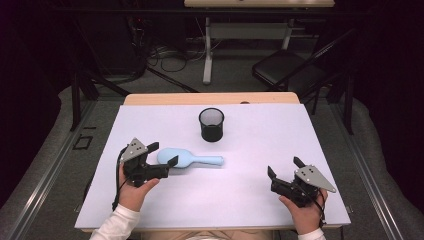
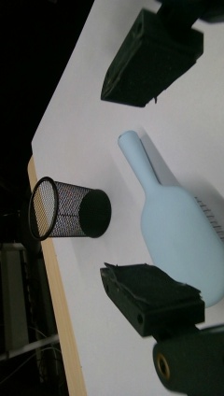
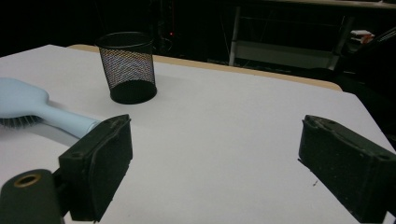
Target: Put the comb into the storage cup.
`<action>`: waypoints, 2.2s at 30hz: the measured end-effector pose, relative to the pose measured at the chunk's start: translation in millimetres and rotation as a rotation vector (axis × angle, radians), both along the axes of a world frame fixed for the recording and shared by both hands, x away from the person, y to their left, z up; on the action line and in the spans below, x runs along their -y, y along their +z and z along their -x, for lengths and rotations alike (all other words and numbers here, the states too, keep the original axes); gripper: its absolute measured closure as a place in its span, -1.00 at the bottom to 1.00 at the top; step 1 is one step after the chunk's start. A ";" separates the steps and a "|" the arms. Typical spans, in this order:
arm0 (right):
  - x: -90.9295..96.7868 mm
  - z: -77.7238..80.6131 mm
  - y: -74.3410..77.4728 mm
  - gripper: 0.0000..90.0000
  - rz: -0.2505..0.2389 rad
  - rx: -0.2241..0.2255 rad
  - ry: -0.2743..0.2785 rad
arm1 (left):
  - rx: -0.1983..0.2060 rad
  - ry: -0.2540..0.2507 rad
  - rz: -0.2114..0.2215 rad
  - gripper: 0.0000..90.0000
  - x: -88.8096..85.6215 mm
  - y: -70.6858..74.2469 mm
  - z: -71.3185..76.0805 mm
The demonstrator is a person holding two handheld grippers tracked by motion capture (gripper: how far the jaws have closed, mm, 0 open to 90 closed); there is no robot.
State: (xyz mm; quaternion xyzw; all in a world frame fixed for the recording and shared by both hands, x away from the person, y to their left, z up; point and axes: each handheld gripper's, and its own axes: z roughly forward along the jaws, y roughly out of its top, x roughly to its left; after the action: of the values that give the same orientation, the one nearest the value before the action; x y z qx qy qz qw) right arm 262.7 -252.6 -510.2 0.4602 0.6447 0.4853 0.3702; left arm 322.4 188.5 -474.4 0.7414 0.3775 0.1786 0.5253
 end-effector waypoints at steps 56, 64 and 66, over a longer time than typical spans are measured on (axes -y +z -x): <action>3.6 -2.7 -1.7 -0.71 -0.016 -0.019 -0.003 | -0.185 0.042 -0.114 0.07 73.9 -3.1 -61.8; 2.7 -2.1 -1.4 -0.71 -0.011 -0.019 -0.001 | -0.184 0.038 -0.115 0.13 87.3 -8.2 -67.5; 3.3 -2.2 -1.4 -0.70 -0.011 -0.018 -0.001 | -0.188 0.030 -0.114 0.22 91.5 -9.9 -68.6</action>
State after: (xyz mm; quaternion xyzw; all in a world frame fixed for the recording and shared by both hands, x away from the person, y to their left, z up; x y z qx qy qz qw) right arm 264.9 -255.9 -511.6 0.4667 0.6452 0.4846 0.3620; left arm 390.9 97.0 -484.3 0.7778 0.4255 0.1374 0.4417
